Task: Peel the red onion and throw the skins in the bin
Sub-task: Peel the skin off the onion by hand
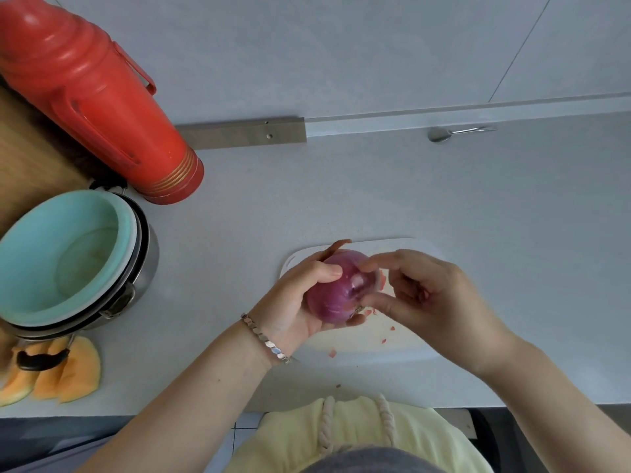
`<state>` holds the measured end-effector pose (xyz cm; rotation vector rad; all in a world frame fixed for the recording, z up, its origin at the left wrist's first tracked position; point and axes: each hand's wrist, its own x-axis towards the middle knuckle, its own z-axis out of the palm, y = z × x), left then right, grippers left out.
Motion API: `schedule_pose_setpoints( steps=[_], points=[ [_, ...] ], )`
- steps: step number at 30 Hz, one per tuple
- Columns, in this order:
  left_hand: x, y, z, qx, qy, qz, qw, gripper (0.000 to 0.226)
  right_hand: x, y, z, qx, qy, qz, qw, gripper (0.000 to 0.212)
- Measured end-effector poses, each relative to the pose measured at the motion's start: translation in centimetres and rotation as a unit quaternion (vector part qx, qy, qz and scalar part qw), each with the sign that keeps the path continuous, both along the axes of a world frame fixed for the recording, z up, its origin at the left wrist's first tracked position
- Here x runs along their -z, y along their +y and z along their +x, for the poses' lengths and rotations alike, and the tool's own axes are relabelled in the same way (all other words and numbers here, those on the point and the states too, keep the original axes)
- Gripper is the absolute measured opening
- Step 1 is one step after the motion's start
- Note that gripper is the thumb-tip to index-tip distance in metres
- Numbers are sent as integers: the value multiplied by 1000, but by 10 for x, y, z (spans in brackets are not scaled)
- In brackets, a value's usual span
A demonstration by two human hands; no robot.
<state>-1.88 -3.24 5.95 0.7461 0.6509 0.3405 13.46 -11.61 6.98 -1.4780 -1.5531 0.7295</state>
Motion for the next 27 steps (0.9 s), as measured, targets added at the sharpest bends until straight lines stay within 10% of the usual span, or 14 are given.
schedule_pose_setpoints(
  steps=[27],
  points=[
    [-8,-2,1,26,91,0,996,25,1,3,2,2,-118,87,989,19]
  ],
)
